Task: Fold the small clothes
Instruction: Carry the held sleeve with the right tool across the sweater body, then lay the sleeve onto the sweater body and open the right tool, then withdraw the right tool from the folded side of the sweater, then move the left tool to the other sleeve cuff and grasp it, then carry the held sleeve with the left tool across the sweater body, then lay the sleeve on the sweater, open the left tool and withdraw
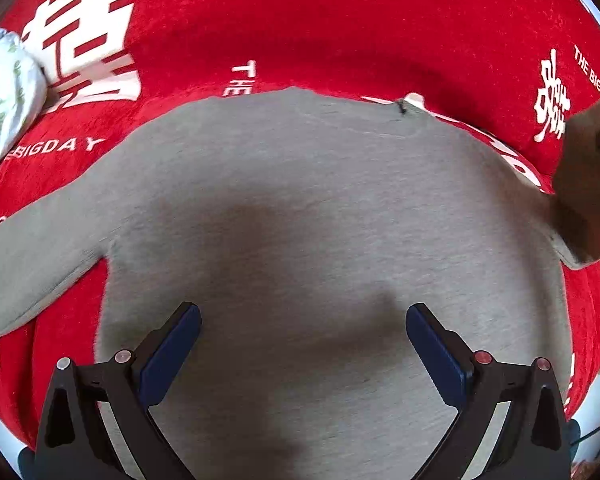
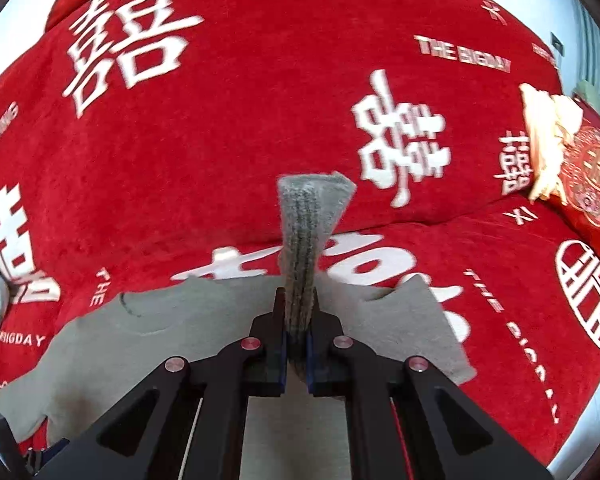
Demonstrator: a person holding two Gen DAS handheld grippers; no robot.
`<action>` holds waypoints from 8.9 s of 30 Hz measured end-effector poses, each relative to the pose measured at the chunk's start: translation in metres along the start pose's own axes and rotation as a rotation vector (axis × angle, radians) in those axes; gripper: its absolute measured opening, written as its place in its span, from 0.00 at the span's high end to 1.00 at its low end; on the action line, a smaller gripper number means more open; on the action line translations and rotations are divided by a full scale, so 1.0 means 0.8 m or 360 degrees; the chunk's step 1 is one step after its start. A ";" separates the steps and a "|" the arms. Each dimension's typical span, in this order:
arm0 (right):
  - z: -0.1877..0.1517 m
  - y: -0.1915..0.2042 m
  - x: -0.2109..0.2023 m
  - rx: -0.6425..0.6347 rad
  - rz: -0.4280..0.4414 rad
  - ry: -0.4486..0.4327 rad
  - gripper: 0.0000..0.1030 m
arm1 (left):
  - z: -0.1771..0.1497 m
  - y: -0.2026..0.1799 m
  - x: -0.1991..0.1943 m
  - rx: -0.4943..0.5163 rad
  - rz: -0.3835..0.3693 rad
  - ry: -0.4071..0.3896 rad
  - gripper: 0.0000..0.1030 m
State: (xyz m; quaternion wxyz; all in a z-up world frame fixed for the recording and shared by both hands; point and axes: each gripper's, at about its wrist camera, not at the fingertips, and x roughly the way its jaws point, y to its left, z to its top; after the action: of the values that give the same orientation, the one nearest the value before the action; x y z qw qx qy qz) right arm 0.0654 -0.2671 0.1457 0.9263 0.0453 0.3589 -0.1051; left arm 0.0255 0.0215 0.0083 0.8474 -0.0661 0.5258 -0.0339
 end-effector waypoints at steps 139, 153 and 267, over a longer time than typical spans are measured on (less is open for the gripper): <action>-0.224 0.136 -0.009 -0.0683 0.0348 0.0291 0.17 | -0.071 0.450 -0.075 -0.1503 0.0731 -0.0326 0.49; -0.201 0.137 0.004 -0.0635 0.0355 0.0285 0.17 | -0.043 0.417 -0.104 -0.1254 0.0825 -0.0396 0.90; -0.206 -0.012 0.011 -0.0328 0.0740 0.0116 0.18 | 0.097 -0.235 0.045 0.0426 -0.0330 0.0106 0.16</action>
State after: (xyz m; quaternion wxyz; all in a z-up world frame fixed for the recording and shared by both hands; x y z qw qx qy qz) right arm -0.0385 -0.2514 0.0178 0.9118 0.0357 0.3808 0.1494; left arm 0.1136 -0.1631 0.0379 0.8227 -0.0056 0.5347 -0.1931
